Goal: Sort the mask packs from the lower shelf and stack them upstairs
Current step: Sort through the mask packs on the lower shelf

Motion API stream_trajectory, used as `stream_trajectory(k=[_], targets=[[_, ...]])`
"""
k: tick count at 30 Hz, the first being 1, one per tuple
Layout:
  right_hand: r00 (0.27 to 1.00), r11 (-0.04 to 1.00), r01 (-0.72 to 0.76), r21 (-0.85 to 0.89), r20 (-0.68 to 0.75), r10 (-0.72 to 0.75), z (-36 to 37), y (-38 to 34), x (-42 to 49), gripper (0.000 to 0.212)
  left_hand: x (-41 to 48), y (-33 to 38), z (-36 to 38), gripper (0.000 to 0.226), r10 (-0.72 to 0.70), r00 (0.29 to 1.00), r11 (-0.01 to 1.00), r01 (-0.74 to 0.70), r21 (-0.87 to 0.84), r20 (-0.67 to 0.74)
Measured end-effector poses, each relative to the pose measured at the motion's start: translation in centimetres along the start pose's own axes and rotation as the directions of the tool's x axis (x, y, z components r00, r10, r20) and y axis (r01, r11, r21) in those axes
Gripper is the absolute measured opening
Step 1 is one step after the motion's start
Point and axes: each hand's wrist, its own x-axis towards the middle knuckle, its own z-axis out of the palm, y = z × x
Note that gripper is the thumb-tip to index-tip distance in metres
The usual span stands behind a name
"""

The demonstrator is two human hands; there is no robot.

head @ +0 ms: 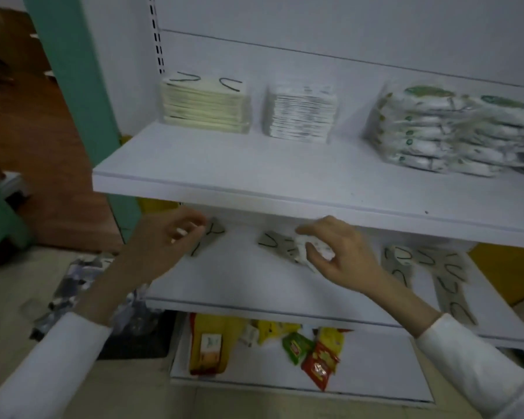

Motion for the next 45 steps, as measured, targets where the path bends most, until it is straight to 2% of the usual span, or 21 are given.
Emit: stream_trajectory(k=[3,6,8,10,12,16,19,23,26,28,30,32,34,38,40,42,43,45], targets=[[0.995,0.999,-0.003,0.045,0.104,-0.001,3.7,0.4,-2.2,0.028,-1.9,-4.3,2.1,0.027,-0.138,0.99,0.989,0.137,0.056,0.02],[0.971,0.989,-0.109,0.099,0.225,0.084,8.3,1.0,-3.7,0.031,-3.4,-9.9,3.7,0.03,-0.332,0.942,0.94,0.326,0.103,0.056],[0.938,0.968,-0.209,0.137,0.307,0.16,12.0,1.6,-4.6,0.033,-4.3,-13.4,5.1,0.029,-0.408,0.912,0.904,0.397,0.156,0.046],[0.878,0.932,-0.334,0.141,0.406,0.253,16.0,2.1,-5.1,0.034,-5.3,-16.4,6.7,0.022,-0.451,0.892,0.876,0.438,0.2,0.024],[0.79,0.9,-0.429,0.075,0.515,0.333,20.3,2.5,-4.9,0.033,-6.3,-19.3,8.1,0.017,-0.472,0.881,0.86,0.452,0.235,0.035],[0.645,0.873,-0.48,-0.084,0.641,0.417,29.2,3.3,-2.2,0.035,-6.4,-24.9,9.3,0.022,-0.491,0.868,0.851,0.46,0.253,0.073],[0.565,0.788,-0.598,-0.15,0.618,0.547,35.6,3.8,1.6,0.036,-4.7,-27.8,9.0,0.023,-0.469,0.883,0.856,0.449,0.256,0.023],[0.466,0.616,-0.752,-0.236,0.471,0.749,43.2,3.7,6.7,0.035,-3.6,-30.7,8.5,0.024,-0.439,0.897,0.865,0.438,0.246,-0.054],[0.328,0.433,-0.861,-0.267,0.36,0.873,47.3,3.2,10.4,0.055,-3.2,-31.7,8.4,0.026,-0.408,0.911,0.88,0.41,0.242,-0.059],[0.269,0.361,-0.891,-0.275,0.319,0.909,49.4,3.2,12.4,0.066,-3.0,-32.2,8.5,0.027,-0.424,0.905,0.874,0.42,0.243,-0.039],[0.265,0.346,-0.893,-0.287,0.286,0.921,51.0,3.3,13.7,0.066,-2.9,-32.9,8.9,0.029,-0.428,0.903,0.876,0.422,0.232,-0.03],[0.276,0.347,-0.9,-0.263,0.272,0.922,51.8,3.3,14.1,0.056,-2.9,-33.4,9.3,0.031,-0.426,0.905,0.882,0.419,0.215,-0.015],[0.278,0.339,-0.926,-0.166,0.309,0.909,51.7,3.4,14.0,0.047,-3.1,-33.6,9.8,0.03,-0.417,0.909,0.887,0.408,0.217,-0.002],[0.32,0.313,-0.946,0.087,0.409,0.854,49.3,3.0,12.6,0.051,-3.1,-33.3,10.9,0.026,-0.439,0.899,0.882,0.431,0.189,-0.002],[0.291,0.263,-0.957,0.124,0.449,0.845,47.9,2.7,11.0,0.051,-3.1,-33.1,11.2,0.025,-0.455,0.889,0.882,0.457,0.116,-0.05],[0.247,0.143,-0.963,0.228,0.54,0.804,46.2,2.8,9.0,0.042,-2.7,-32.5,11.5,0.019,-0.549,0.829,0.835,0.55,-0.024,-0.11],[0.24,0.073,-0.954,0.29,0.593,0.768,45.1,2.9,7.9,0.038,-2.2,-32.2,11.7,0.019,-0.628,0.769,0.778,0.615,-0.13,-0.122],[0.262,-0.016,-0.929,0.369,0.687,0.678,42.6,3.3,6.1,0.034,-1.1,-31.9,12.5,0.035,-0.795,0.603,0.579,0.723,-0.376,-0.065]])
